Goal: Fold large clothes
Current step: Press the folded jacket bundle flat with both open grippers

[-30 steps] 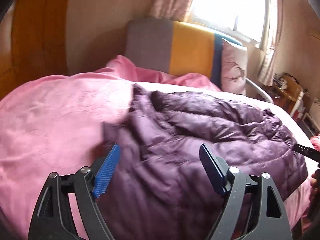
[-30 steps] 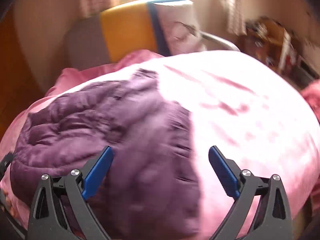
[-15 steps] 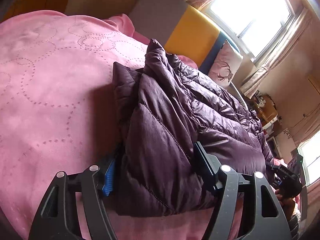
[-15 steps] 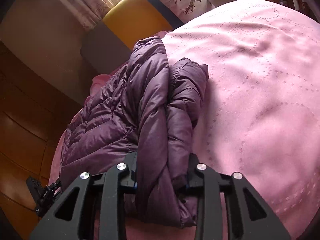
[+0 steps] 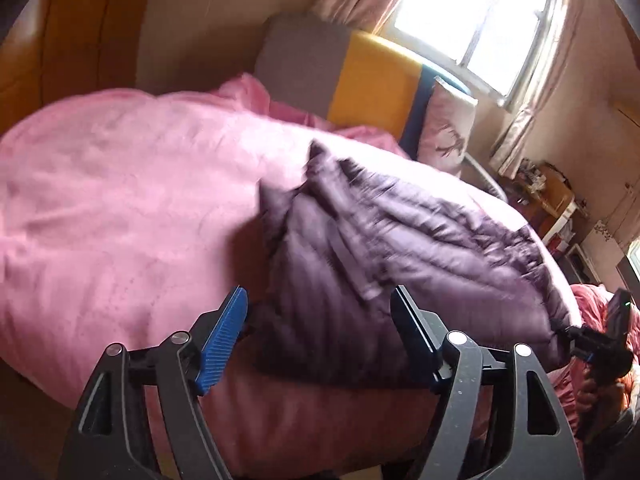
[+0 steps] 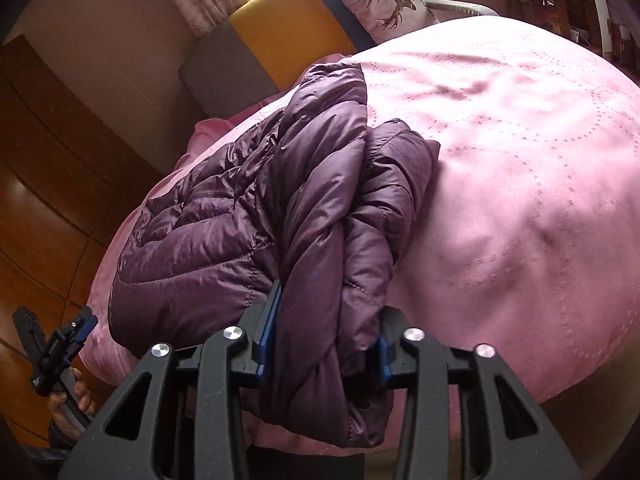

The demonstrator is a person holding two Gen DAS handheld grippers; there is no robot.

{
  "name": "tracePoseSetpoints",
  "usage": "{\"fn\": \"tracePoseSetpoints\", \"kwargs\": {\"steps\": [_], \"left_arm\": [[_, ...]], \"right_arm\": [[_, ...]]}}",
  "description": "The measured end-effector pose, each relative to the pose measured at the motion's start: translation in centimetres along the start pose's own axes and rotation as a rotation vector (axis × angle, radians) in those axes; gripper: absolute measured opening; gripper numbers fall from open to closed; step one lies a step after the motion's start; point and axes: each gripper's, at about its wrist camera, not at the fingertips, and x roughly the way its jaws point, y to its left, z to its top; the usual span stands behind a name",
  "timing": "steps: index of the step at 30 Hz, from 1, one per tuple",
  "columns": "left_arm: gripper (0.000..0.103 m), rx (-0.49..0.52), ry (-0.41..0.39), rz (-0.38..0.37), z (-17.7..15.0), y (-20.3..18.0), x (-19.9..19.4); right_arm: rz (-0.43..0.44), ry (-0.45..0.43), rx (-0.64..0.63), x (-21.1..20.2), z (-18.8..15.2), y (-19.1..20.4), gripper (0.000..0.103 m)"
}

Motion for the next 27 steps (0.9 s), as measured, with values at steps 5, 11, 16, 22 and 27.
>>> {"fn": "tracePoseSetpoints", "kwargs": {"steps": [5,11,16,22,27], "left_arm": [[0.072,0.107,-0.069,-0.064,3.4,-7.3,1.8],[0.072,0.229,-0.013,-0.01,4.9,-13.0,8.8],[0.072,0.235,0.068,0.049,4.7,-13.2,13.9],[0.072,0.269,0.118,0.082,3.0,-13.4,16.6],[0.072,0.291,0.12,0.098,1.9,-13.3,17.7]], "right_arm": [[0.017,-0.017,0.064,0.1,-0.2,-1.2,0.073],[0.032,-0.038,0.12,0.1,-0.1,-2.7,0.085],[0.037,-0.035,0.137,0.4,-0.1,-4.0,0.088],[0.048,-0.034,0.153,1.4,-0.1,-4.3,0.094],[0.078,-0.027,0.171,1.4,0.1,-4.5,0.097]]}}
